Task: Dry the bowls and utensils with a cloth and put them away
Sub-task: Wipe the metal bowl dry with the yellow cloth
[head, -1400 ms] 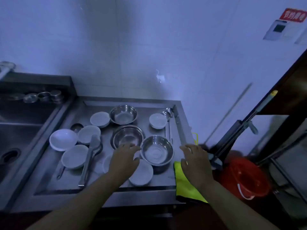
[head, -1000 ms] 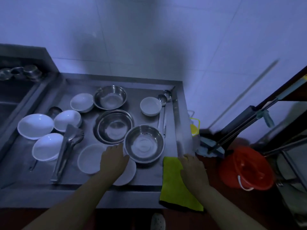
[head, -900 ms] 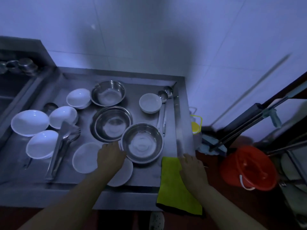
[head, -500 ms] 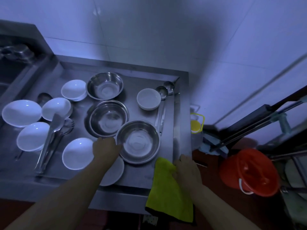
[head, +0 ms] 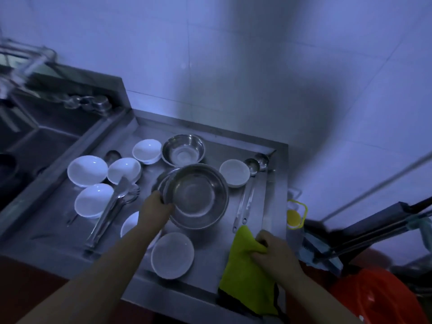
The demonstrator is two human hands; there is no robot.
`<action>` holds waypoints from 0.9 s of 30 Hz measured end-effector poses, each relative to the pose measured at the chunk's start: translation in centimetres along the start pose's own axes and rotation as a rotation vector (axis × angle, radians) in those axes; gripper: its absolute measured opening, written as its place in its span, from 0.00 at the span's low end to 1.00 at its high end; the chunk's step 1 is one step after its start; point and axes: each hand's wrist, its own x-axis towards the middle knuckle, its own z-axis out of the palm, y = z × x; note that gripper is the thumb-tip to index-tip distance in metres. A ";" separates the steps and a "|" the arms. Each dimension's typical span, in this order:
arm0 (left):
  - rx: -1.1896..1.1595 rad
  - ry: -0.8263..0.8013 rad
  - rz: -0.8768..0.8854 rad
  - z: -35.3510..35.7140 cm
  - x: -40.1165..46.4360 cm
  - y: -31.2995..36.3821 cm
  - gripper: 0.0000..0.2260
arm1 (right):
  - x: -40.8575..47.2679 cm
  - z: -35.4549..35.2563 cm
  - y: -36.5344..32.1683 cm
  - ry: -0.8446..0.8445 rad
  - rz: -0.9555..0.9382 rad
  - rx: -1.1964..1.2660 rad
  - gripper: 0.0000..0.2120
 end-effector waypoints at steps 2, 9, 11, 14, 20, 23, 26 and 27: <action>-0.067 0.102 0.030 -2.5 0.2 0.3 0.07 | 0.6 -1.1 -2.6 0.069 -0.037 0.023 0.11; -0.097 0.328 0.258 -11.9 0.5 -1.2 0.06 | 2.0 -3.5 -13.1 0.337 -0.225 0.029 0.11; -0.151 0.308 0.231 -14.6 0.4 -1.9 0.07 | 2.1 -3.3 -16.4 0.397 -0.292 0.066 0.11; -0.182 0.320 0.249 -18.5 0.1 -3.2 0.15 | 2.1 -2.0 -21.5 0.449 -0.318 0.152 0.06; -0.246 0.330 0.226 -24.6 0.5 -4.5 0.21 | 2.6 3.6 -31.3 0.608 -0.425 0.187 0.06; -0.276 0.310 0.265 -26.8 0.6 -4.4 0.19 | 2.9 7.2 -35.9 0.718 -0.535 0.115 0.06; -0.332 0.311 0.282 -28.2 0.5 -4.2 0.13 | 3.9 10.4 -39.5 0.674 -0.711 0.024 0.08; -0.377 0.301 0.267 -28.6 0.5 -4.1 0.11 | 4.4 11.3 -40.2 0.643 -0.767 -0.074 0.10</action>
